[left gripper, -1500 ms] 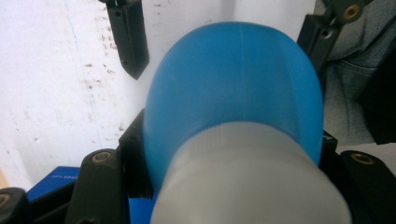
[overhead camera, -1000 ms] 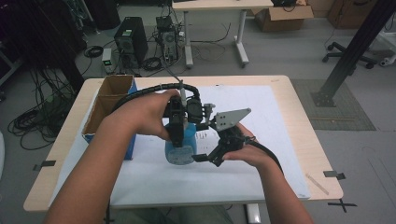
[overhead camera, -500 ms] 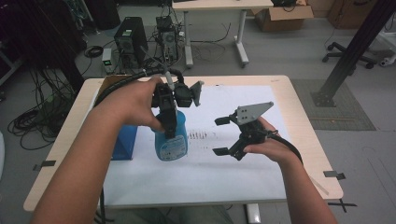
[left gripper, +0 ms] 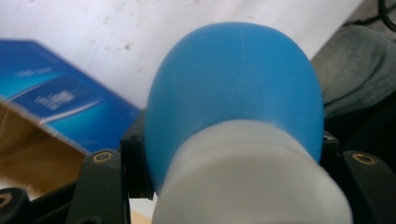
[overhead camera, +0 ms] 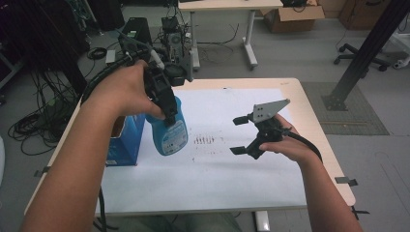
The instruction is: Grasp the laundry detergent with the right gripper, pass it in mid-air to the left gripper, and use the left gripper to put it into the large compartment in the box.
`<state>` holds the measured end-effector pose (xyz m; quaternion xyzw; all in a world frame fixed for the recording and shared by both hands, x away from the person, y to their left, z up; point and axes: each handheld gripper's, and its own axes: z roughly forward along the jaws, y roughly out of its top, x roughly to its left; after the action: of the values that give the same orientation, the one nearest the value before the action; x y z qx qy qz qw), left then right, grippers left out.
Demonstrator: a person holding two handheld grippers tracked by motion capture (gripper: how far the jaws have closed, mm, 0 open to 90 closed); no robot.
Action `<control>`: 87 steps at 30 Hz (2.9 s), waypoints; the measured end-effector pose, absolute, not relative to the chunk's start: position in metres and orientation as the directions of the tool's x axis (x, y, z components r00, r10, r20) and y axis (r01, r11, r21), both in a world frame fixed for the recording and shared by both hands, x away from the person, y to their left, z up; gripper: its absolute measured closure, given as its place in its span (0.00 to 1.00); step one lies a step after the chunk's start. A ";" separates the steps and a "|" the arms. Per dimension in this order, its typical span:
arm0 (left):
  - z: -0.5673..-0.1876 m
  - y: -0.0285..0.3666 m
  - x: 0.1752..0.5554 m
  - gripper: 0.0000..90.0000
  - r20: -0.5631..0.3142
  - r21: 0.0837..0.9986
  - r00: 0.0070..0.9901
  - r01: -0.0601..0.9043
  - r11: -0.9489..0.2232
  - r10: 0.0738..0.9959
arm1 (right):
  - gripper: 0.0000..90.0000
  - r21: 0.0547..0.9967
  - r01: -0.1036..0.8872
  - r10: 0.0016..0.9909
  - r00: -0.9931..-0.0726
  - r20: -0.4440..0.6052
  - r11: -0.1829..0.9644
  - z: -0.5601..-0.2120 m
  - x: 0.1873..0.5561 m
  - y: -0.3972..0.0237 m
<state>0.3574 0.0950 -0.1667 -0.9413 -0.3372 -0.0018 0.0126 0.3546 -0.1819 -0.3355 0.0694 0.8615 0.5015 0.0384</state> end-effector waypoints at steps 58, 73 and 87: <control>-0.086 0.268 0.404 0.42 0.010 0.120 0.012 0.993 -0.014 1.000 | 0.01 0.797 0.088 0.171 -0.985 -0.019 0.598 -0.336 0.357 -0.181; -0.139 0.279 0.410 0.42 0.000 0.095 0.020 0.995 -0.019 1.000 | 0.01 0.792 0.077 0.161 -0.987 -0.028 0.606 -0.335 0.352 -0.176; -0.184 0.286 0.419 0.42 -0.009 0.069 0.016 0.997 -0.016 1.000 | 0.01 0.790 0.081 0.155 -0.988 -0.018 0.607 -0.338 0.351 -0.172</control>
<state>0.4192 0.2863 -0.1838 -0.7123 -0.7010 -0.0211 -0.0279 0.3506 -0.1721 -0.3385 0.0658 0.8954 0.4383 0.0423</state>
